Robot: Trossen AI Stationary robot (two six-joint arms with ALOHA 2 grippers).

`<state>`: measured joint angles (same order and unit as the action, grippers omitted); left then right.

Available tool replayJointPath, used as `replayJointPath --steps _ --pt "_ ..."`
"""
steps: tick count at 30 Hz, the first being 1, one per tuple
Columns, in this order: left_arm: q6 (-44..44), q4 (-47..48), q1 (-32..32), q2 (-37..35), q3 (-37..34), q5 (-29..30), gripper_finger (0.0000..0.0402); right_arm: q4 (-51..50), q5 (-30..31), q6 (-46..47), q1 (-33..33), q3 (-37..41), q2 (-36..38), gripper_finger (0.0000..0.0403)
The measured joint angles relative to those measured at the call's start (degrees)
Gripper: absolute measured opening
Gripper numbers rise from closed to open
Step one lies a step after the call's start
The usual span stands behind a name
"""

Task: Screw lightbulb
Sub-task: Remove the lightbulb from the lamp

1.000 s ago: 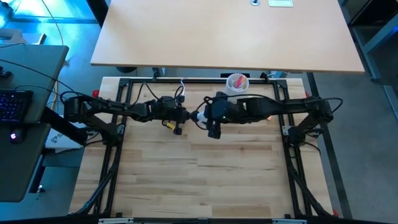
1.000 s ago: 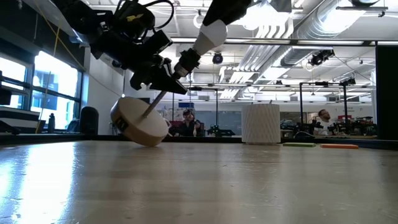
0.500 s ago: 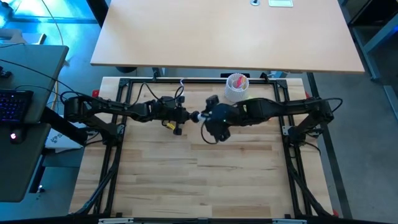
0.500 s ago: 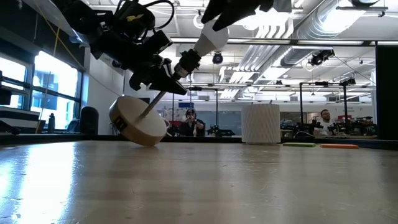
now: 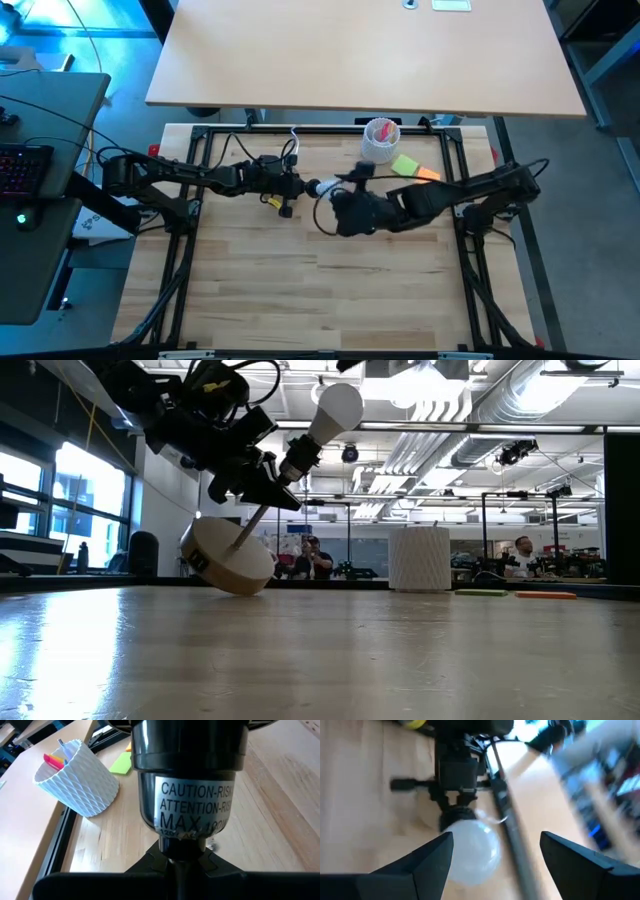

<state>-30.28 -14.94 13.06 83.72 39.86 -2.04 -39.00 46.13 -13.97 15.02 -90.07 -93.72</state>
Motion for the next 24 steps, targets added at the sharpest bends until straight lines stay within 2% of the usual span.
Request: replayJointPath --steps 2,5,8,11,17,20,24 --pt "0.0 0.01 0.0 0.0 0.0 0.02 0.0021 -1.97 -0.12 12.58 0.02 -0.03 0.33 0.0296" --pt "0.01 0.02 0.0 0.0 0.0 0.05 0.0021 -5.36 -5.09 27.49 -1.68 -0.05 0.45 0.0296" --pt "0.04 0.04 0.0 -0.02 0.0 0.11 0.0021 -7.62 -12.36 34.28 -4.11 -0.05 0.4 0.0296" --pt "0.04 0.06 0.0 -0.02 0.0 0.21 0.0021 -8.13 -16.83 37.57 -6.71 -0.05 0.4 0.0296" --pt "0.21 0.44 0.1 -0.02 0.0 0.58 0.0021 -7.42 -22.49 31.4 -10.28 -0.05 0.3 0.0296" --pt "0.16 0.42 0.04 -0.02 0.0 0.37 0.0021 -7.07 -25.02 23.16 -10.92 -0.05 0.12 0.0296" --pt "0.17 0.38 0.04 -0.02 0.0 0.27 0.0021 -6.5 -24.95 8.95 -10.92 -0.05 0.12 0.0296"
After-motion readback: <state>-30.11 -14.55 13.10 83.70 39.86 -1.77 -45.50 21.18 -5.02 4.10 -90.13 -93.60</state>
